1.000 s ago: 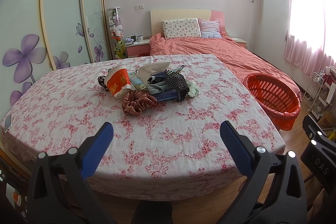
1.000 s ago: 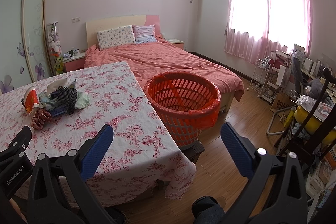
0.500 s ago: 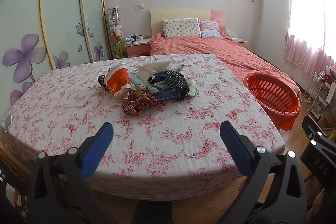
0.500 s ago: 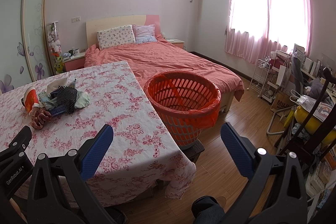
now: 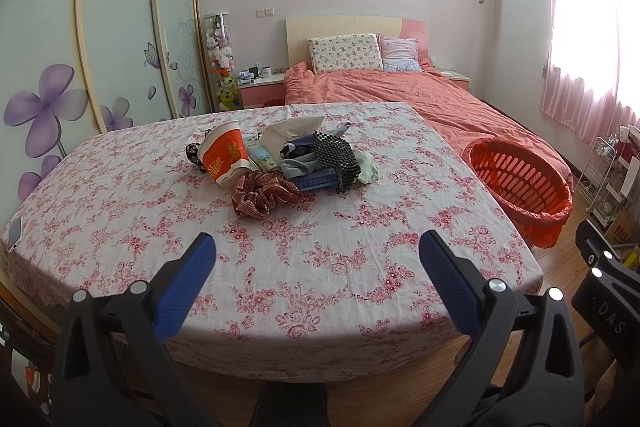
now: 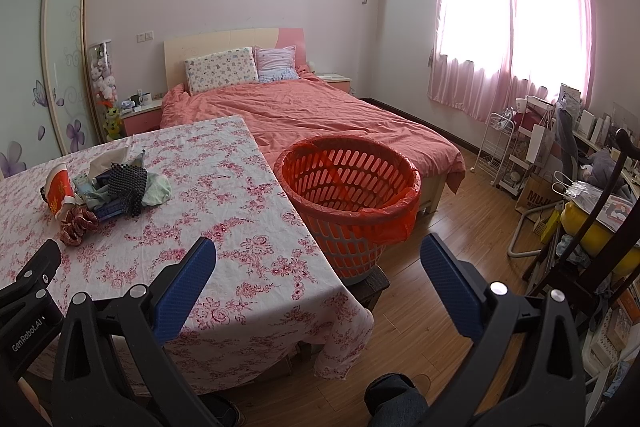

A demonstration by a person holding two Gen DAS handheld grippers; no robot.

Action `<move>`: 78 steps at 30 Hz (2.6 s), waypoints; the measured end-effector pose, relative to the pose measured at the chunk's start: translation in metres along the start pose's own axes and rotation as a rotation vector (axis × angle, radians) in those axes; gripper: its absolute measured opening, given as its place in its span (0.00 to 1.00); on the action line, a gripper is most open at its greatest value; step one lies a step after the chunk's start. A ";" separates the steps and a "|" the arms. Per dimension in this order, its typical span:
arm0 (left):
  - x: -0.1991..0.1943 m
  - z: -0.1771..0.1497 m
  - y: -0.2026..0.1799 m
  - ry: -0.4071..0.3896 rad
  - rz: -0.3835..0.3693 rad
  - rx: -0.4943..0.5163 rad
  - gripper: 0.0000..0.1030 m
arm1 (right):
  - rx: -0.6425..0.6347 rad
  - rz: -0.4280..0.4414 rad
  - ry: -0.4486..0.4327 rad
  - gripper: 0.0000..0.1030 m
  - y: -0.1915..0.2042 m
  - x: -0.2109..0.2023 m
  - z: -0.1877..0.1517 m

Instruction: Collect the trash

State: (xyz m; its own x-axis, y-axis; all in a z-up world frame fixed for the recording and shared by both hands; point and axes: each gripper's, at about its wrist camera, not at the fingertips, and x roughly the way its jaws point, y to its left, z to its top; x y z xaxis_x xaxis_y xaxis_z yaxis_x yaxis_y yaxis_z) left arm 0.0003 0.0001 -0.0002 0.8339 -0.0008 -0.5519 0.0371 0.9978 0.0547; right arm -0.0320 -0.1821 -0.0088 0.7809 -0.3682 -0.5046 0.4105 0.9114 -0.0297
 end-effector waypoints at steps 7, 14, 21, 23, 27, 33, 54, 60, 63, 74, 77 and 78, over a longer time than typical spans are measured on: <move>0.000 0.000 0.000 0.001 -0.001 0.000 0.96 | 0.000 0.000 0.001 0.98 0.000 0.000 0.000; 0.000 0.000 0.000 0.001 -0.001 0.000 0.96 | -0.001 0.001 0.001 0.98 0.000 0.000 0.000; 0.000 0.000 0.000 0.002 -0.001 0.000 0.96 | -0.001 0.000 0.002 0.98 0.001 0.001 0.000; 0.000 0.001 0.000 0.002 -0.001 0.000 0.96 | -0.002 -0.001 0.004 0.98 0.001 0.001 -0.001; 0.002 0.002 0.000 0.006 0.001 0.002 0.96 | -0.006 0.005 0.013 0.98 0.003 0.004 -0.001; 0.020 0.004 0.015 0.028 0.023 -0.033 0.96 | -0.035 0.033 0.034 0.98 0.017 0.026 0.000; 0.182 0.060 0.139 0.155 0.140 -0.215 0.96 | -0.123 0.399 0.136 0.83 0.141 0.102 0.034; 0.222 0.069 0.150 0.206 0.135 -0.233 0.96 | -0.136 0.501 0.212 0.72 0.179 0.128 0.037; 0.238 0.069 0.154 0.236 0.129 -0.250 0.96 | -0.163 0.509 0.222 0.68 0.193 0.139 0.037; 0.270 0.070 0.162 0.284 0.089 -0.278 0.92 | -0.171 0.535 0.303 0.47 0.202 0.167 0.032; 0.273 0.070 0.165 0.292 0.071 -0.293 0.84 | -0.168 0.541 0.305 0.36 0.198 0.165 0.032; 0.273 0.070 0.167 0.292 0.062 -0.300 0.83 | -0.163 0.546 0.306 0.32 0.197 0.165 0.032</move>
State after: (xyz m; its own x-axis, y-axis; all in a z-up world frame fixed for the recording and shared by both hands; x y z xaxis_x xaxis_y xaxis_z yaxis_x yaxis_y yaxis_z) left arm 0.2732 0.1615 -0.0834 0.6371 0.0354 -0.7700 -0.2057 0.9705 -0.1255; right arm 0.1935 -0.0693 -0.0701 0.6782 0.2030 -0.7063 -0.1028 0.9779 0.1823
